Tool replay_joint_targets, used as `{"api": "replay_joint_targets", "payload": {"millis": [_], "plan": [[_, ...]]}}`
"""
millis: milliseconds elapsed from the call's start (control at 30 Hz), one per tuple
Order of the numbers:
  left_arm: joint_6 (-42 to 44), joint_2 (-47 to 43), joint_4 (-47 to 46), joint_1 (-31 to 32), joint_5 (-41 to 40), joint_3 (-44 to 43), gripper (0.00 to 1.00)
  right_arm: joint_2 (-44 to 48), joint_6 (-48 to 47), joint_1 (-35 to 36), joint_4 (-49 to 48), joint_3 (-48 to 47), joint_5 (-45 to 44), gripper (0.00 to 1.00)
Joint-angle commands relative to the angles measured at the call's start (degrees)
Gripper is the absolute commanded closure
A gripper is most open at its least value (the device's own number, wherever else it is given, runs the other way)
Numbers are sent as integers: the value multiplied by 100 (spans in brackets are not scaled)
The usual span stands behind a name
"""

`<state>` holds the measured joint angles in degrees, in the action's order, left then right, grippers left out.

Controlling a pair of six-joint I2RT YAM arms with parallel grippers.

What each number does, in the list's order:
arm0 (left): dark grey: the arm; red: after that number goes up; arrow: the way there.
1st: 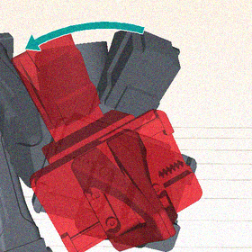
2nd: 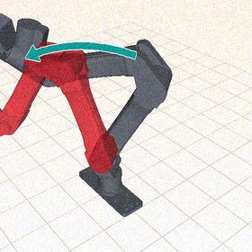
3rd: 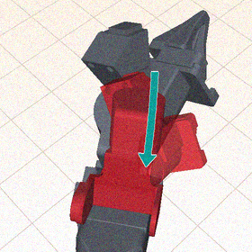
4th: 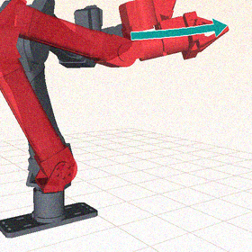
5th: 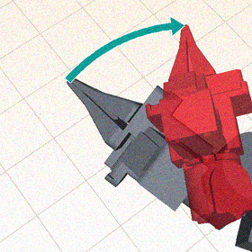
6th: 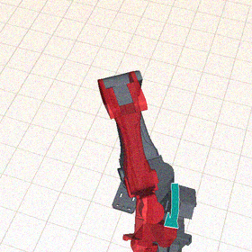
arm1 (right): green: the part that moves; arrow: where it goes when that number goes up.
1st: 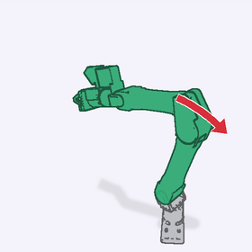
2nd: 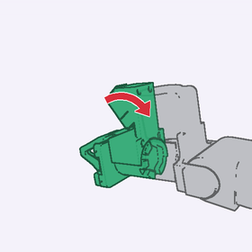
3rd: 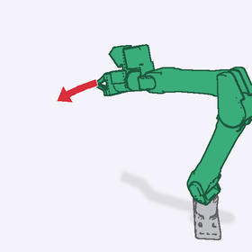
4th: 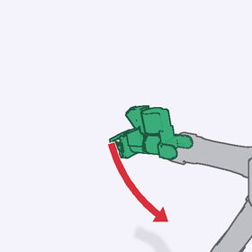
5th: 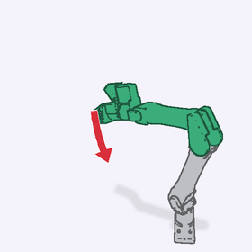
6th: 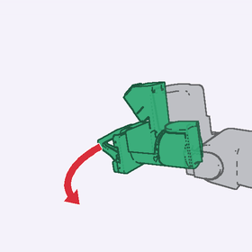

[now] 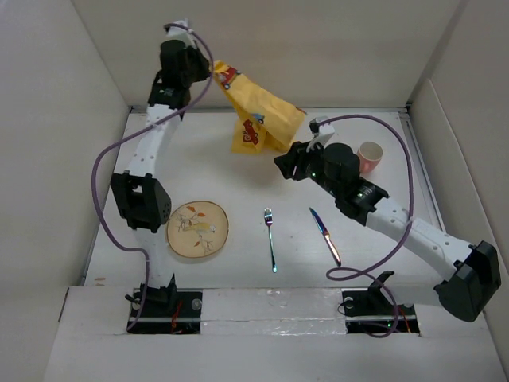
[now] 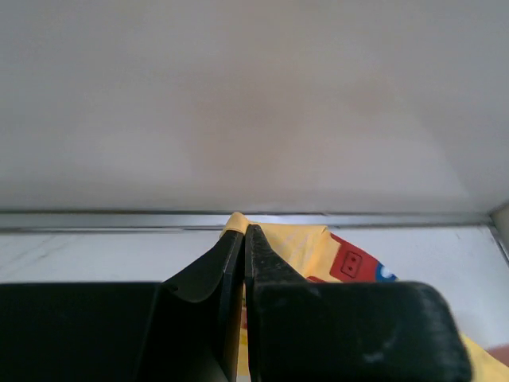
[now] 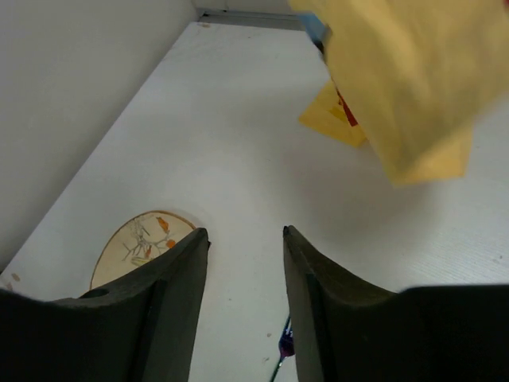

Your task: Set the dinner table for one person

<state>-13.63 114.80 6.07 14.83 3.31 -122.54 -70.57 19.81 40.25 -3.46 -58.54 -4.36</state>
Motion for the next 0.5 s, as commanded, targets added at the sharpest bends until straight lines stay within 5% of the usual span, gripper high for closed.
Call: {"api": "replay_joint_targets", "payload": {"millis": [0, 233, 467], "plan": [[-702, -309, -307, -525, 722, -59, 100, -18, 58, -61, -119, 62, -372, 48], [-826, -696, -745, -691, 855, 755, 100, -519, 119, -175, -215, 97, -364, 22], [-1792, -1039, -2063, -1658, 1935, 2479, 100, -1836, 49, -280, -400, -420, -91, 19]]}}
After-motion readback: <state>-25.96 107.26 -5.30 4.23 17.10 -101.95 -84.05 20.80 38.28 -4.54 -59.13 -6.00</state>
